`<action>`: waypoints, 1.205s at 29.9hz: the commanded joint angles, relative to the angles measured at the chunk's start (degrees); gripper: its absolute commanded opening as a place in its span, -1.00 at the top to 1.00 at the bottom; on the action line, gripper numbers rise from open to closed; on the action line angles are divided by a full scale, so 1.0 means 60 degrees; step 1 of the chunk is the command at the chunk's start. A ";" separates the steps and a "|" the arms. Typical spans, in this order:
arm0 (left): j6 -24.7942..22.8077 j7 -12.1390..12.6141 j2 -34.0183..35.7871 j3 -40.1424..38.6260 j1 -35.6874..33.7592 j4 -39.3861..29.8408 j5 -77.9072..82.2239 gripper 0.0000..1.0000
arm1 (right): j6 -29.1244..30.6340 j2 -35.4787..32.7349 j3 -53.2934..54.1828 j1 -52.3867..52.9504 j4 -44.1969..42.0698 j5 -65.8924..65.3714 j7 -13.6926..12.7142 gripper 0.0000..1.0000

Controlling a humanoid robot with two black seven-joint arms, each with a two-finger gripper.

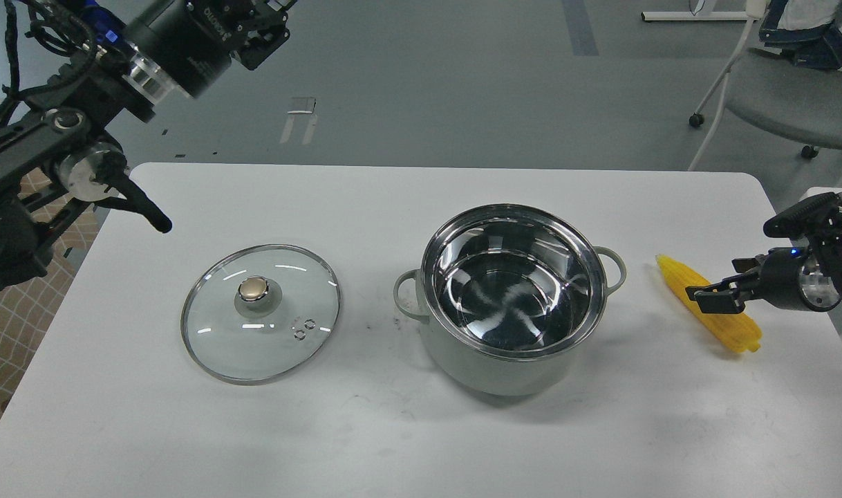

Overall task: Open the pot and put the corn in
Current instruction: 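Reach the right gripper down and grasp the yellow corn cob, then lift the corn with the right gripper and carry it over the pot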

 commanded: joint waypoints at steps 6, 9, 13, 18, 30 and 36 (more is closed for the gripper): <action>-0.0004 0.0000 0.0016 -0.0118 0.0001 -0.0168 -0.0001 -0.93 | -0.0091 0.0567 -0.0551 0.0005 -0.0661 0.0005 0.0003 0.04; 0.0011 0.0000 0.0016 -0.0132 0.0016 -0.0169 -0.0001 -0.93 | -0.0091 0.0567 -0.0551 -0.0068 -0.0676 0.0005 0.0003 0.54; -0.0004 0.0000 0.0031 -0.0147 0.0075 -0.0183 -0.0001 -0.93 | -0.0106 0.0523 -0.0537 -0.0069 -0.0589 0.0034 0.0003 0.96; -0.0004 0.0000 0.0031 -0.0162 0.0089 -0.0198 -0.0001 -0.93 | -0.0106 0.0201 -0.0522 0.0413 -0.0223 0.0078 0.0003 1.00; -0.0004 0.0000 0.0046 -0.0162 0.0075 -0.0271 -0.0001 -0.93 | 0.1050 -0.1045 -0.0565 0.4322 0.2544 0.0487 0.0003 1.00; -0.0004 0.0000 0.0060 -0.0162 0.0075 -0.0271 -0.0001 -0.93 | 0.1447 -0.0242 -0.1924 0.6168 0.3760 0.1658 0.0003 0.99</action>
